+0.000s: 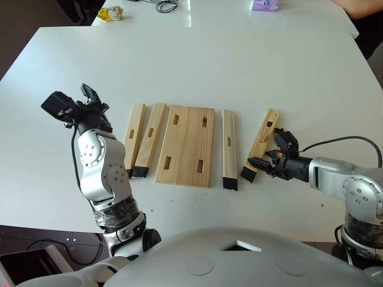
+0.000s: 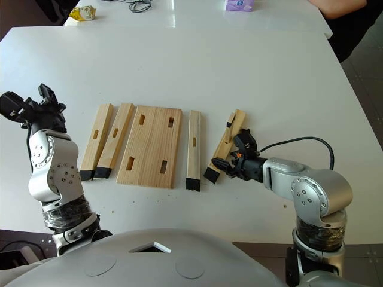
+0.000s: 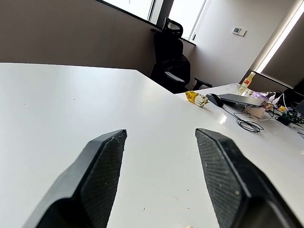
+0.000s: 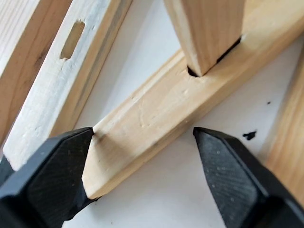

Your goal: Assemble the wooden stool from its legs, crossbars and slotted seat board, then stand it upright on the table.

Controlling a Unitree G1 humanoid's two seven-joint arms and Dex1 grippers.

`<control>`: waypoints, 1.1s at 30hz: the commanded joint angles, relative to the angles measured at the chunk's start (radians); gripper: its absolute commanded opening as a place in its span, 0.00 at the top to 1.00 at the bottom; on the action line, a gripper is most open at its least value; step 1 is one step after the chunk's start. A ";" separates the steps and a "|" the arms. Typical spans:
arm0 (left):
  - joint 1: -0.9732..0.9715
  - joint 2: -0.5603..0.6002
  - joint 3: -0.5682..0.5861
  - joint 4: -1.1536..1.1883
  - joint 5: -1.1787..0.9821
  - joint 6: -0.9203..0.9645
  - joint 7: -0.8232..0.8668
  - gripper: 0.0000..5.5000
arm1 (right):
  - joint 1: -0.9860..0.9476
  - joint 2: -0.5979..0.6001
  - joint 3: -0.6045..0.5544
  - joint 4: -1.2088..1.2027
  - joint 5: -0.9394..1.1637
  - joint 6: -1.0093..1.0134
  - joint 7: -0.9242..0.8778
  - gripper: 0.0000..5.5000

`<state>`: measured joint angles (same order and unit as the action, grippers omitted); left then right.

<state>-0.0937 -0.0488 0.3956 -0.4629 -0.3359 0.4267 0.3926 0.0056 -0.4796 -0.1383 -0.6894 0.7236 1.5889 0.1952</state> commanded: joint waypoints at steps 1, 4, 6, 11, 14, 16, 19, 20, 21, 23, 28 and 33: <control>0.007 -0.008 -0.008 0.000 0.004 0.010 -0.003 0.51 | -0.001 -0.029 0.058 0.001 -0.048 0.018 -0.016 0.29; 0.012 -0.012 -0.010 -0.002 0.003 0.010 -0.003 0.51 | -0.010 -0.051 0.059 0.010 -0.058 0.010 0.005 0.29; 0.019 -0.016 -0.008 -0.005 0.003 0.006 -0.001 0.51 | -0.035 -0.092 0.058 0.041 -0.061 -0.007 0.031 0.29; 0.024 -0.028 -0.009 -0.012 0.006 -0.001 0.006 0.51 | -0.094 -0.164 0.067 0.096 -0.055 -0.031 0.099 0.29; 0.020 -0.032 -0.011 -0.011 0.007 -0.001 0.007 0.51 | -0.114 -0.180 0.075 0.118 -0.052 -0.031 0.127 0.29; 0.017 -0.035 -0.014 -0.009 0.009 -0.003 0.009 0.51 | -0.121 -0.189 0.083 0.127 -0.050 -0.038 0.146 0.29; 0.014 -0.036 -0.018 -0.002 0.007 -0.006 0.006 0.51 | -0.135 -0.180 0.089 0.127 -0.048 -0.039 0.161 0.29; 0.012 -0.036 -0.019 0.002 0.008 -0.008 0.005 0.51 | -0.140 -0.168 0.087 0.127 -0.047 -0.031 0.161 0.29; 0.008 -0.037 -0.021 0.008 0.007 -0.011 0.004 0.51 | -0.144 -0.148 0.081 0.125 -0.046 -0.018 0.157 0.29; -0.005 -0.036 -0.026 0.020 0.006 -0.014 0.002 0.51 | -0.139 -0.113 0.072 0.116 -0.054 0.004 0.140 0.29; -0.029 -0.024 -0.032 0.040 -0.002 -0.010 -0.010 0.51 | -0.106 -0.026 0.038 0.120 -0.082 0.025 0.075 0.29; -0.049 -0.014 -0.037 0.052 -0.007 -0.001 -0.023 0.51 | -0.087 0.002 0.037 0.117 -0.106 0.024 0.015 0.29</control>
<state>-0.1227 -0.0683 0.3668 -0.4236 -0.3372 0.4155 0.3792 -0.1000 -0.4679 -0.1046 -0.5730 0.6509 1.5973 0.2392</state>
